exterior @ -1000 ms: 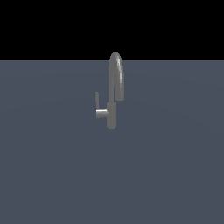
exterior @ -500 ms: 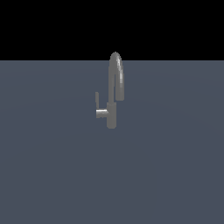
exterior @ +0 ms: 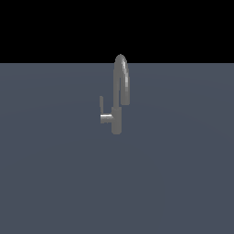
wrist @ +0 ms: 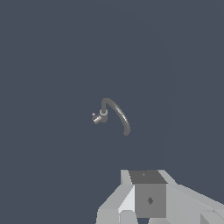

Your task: Turn on the faucet by rotating a designated handle.

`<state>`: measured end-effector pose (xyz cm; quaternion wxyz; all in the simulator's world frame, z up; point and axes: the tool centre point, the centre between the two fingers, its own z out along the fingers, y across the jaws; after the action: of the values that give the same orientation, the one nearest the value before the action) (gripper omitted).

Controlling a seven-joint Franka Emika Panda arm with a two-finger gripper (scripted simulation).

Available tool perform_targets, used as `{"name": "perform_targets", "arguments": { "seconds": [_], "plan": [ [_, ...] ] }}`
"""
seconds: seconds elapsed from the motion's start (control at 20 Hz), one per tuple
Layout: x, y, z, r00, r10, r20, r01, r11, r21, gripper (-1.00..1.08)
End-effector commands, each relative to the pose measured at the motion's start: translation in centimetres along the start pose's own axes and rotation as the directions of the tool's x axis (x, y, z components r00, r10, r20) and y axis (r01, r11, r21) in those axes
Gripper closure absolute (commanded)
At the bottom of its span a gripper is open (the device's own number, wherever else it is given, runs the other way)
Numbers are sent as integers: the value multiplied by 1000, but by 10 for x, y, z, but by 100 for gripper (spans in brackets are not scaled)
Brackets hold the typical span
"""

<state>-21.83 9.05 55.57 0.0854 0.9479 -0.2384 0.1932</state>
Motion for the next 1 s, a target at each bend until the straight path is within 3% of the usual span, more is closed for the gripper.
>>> {"name": "perform_targets", "arguments": {
  "seconds": [0.0, 0.5, 0.95],
  "plan": [
    [2, -16, -3, 997, 56, -48, -57, 998, -14, 108],
    [13, -85, 16, 946, 243, -215, -260, 964, -57, 108],
    [29, -141, 81, 869, 372, -326, -419, 904, -87, 108]
  ]
}}
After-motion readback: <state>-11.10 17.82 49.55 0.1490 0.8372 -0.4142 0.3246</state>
